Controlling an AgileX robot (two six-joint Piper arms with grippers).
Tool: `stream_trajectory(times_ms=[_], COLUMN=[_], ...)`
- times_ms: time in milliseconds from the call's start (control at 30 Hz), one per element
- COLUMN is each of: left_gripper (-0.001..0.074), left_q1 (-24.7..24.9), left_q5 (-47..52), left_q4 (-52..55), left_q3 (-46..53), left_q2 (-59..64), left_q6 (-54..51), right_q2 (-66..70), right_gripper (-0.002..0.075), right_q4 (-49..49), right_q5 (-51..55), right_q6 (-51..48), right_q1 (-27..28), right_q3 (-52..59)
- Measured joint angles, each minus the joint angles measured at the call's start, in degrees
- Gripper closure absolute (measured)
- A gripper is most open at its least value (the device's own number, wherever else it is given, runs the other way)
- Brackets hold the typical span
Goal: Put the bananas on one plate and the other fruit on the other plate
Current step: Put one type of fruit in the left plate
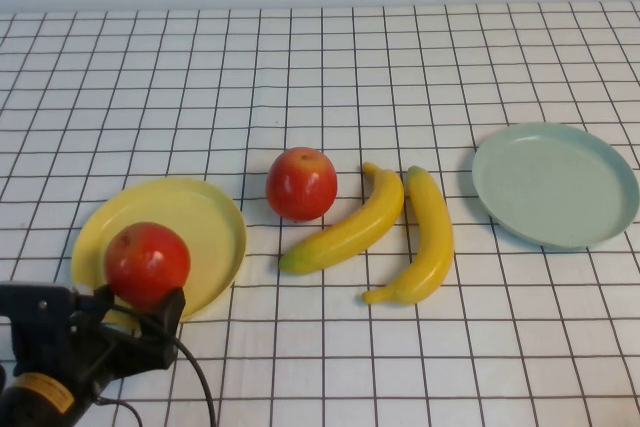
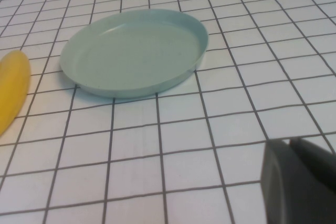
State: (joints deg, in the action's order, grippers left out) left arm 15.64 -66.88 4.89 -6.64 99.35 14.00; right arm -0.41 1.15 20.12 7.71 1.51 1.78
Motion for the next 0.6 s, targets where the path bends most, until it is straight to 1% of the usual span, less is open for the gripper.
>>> stream_trajectory(times_ms=[100, 233, 400, 433, 500, 600], left_gripper=[0.0066, 0.0066, 0.0066, 0.0066, 0.0065, 0.0065], left_q1=[0.00, 0.00, 0.00, 0.00, 0.00, 0.00], left_q5=[1.13, 1.14, 2.44, 4.76, 13.20, 31.76], left_q4=[1.02, 1.61, 2.42, 2.95, 4.43, 10.30], left_q3=[0.00, 0.00, 0.10, 0.10, -1.22, -6.44], left_q2=[-4.13, -13.10, -21.84, -23.57, -26.87, -31.35], left_q6=[-1.92, -5.00, -5.88, -5.78, -4.28, 1.69], right_q2=[0.00, 0.00, 0.00, 0.00, 0.00, 0.00], right_gripper=[0.0742, 0.0742, 0.0742, 0.0742, 0.0742, 0.0742], right_q4=[0.00, 0.00, 0.00, 0.00, 0.00, 0.00], right_q5=[0.00, 0.00, 0.00, 0.00, 0.00, 0.00], right_q6=[0.00, 0.00, 0.00, 0.00, 0.00, 0.00], right_q1=[0.00, 0.00, 0.00, 0.00, 0.00, 0.00], right_q3=[0.00, 0.00, 0.00, 0.00, 0.00, 0.00])
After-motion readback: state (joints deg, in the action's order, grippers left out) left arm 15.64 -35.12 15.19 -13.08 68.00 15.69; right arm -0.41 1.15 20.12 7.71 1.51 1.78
